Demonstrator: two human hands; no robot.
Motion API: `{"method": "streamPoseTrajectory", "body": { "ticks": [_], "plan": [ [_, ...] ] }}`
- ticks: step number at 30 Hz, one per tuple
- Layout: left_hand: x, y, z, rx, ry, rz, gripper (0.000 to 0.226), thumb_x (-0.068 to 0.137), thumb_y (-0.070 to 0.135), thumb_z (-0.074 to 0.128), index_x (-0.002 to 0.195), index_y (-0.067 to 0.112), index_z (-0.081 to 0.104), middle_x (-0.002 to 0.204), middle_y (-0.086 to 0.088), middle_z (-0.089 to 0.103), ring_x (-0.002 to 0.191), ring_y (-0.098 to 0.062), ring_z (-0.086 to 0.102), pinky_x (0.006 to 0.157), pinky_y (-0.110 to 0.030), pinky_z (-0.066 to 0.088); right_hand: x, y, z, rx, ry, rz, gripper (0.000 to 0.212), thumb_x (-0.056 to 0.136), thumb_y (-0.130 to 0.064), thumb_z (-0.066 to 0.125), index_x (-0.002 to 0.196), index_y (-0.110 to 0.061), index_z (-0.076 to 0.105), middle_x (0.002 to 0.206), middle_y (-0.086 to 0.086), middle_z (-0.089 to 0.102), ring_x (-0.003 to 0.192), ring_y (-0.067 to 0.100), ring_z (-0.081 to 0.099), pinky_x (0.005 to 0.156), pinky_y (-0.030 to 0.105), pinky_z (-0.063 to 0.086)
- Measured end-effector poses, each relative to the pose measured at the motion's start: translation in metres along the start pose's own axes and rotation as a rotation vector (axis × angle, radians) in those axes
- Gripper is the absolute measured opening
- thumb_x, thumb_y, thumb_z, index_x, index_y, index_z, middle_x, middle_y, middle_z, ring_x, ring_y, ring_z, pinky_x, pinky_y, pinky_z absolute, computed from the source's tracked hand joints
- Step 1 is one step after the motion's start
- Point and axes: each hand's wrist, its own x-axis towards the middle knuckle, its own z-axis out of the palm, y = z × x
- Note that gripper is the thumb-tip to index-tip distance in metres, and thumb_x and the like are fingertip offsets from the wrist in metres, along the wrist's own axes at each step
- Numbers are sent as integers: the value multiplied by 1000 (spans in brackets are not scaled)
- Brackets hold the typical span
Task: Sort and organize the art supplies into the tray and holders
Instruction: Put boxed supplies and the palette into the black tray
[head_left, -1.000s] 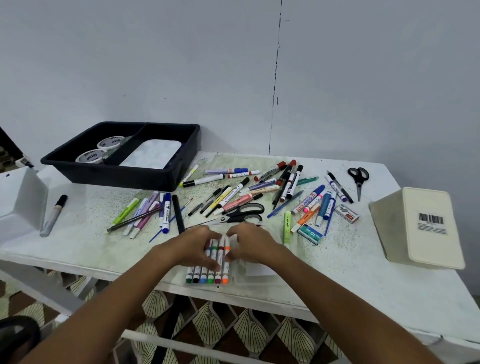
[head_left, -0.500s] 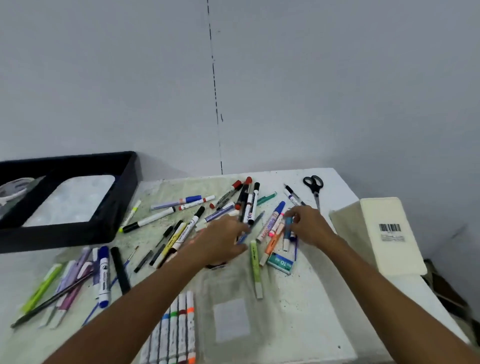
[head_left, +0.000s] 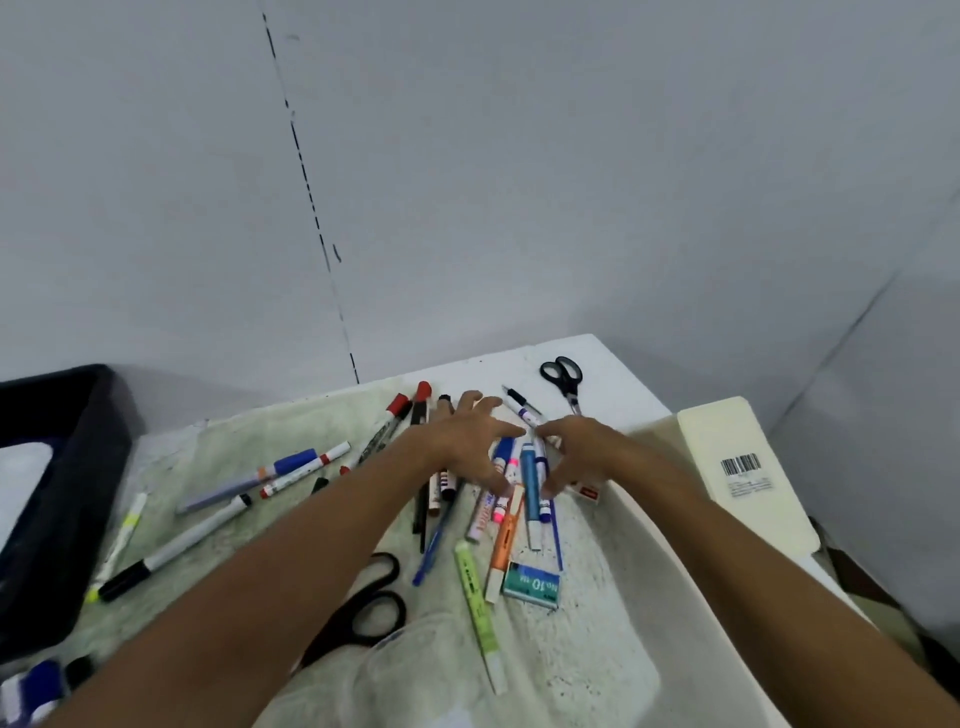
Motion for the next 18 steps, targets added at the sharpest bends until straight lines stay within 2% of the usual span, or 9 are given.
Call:
{"method": "streamPoseTrajectory", "body": {
  "ticks": [2,5,9,12,15,16,18],
  "plan": [
    [3,-2,-2,9,-28,3,90,70,58,73,147,37,30,161,-6,1,145,-31,-8,112,-61,2,2,0,-1,-31,-16,-4,86,72,-30,82,146,-21,37,144,3,45,127,22,46,98,36,41],
    [5,-3,-6,-31,-24,13,88,68,56,76,143,34,37,160,-6,4,145,-30,-5,113,-58,6,4,-1,-2,-26,-12,-17,82,70,-29,84,141,-21,43,141,2,48,124,21,47,95,34,42],
    [3,0,-7,-157,98,12,81,62,49,84,132,30,47,148,-5,29,136,-25,16,110,-49,18,3,-1,-2,60,22,-19,77,67,-22,87,130,-21,43,124,-2,53,104,16,54,82,30,48],
    [-6,5,-10,-299,192,22,77,64,35,86,130,25,46,122,0,51,120,-21,39,99,-40,34,1,0,-2,184,69,-40,66,69,-12,84,117,-21,39,107,-2,58,88,14,59,67,24,50],
    [-18,12,-10,-640,219,28,64,71,8,82,125,18,50,92,2,61,89,-17,62,73,-26,50,-3,0,0,304,132,-64,56,74,-3,78,109,-19,38,101,7,66,76,13,62,58,23,49],
    [-22,14,-10,-715,245,30,59,72,2,80,121,17,51,86,1,62,80,-17,66,69,-27,53,-5,0,0,334,152,-71,53,75,-2,76,109,-18,38,98,7,66,73,13,62,57,23,49],
    [-29,18,-10,-799,310,19,54,73,-4,76,116,19,53,83,-3,64,73,-20,69,70,-36,59,-11,0,0,385,196,-80,51,78,-2,73,112,-17,38,89,5,64,68,13,61,55,24,49]
  ]
}}
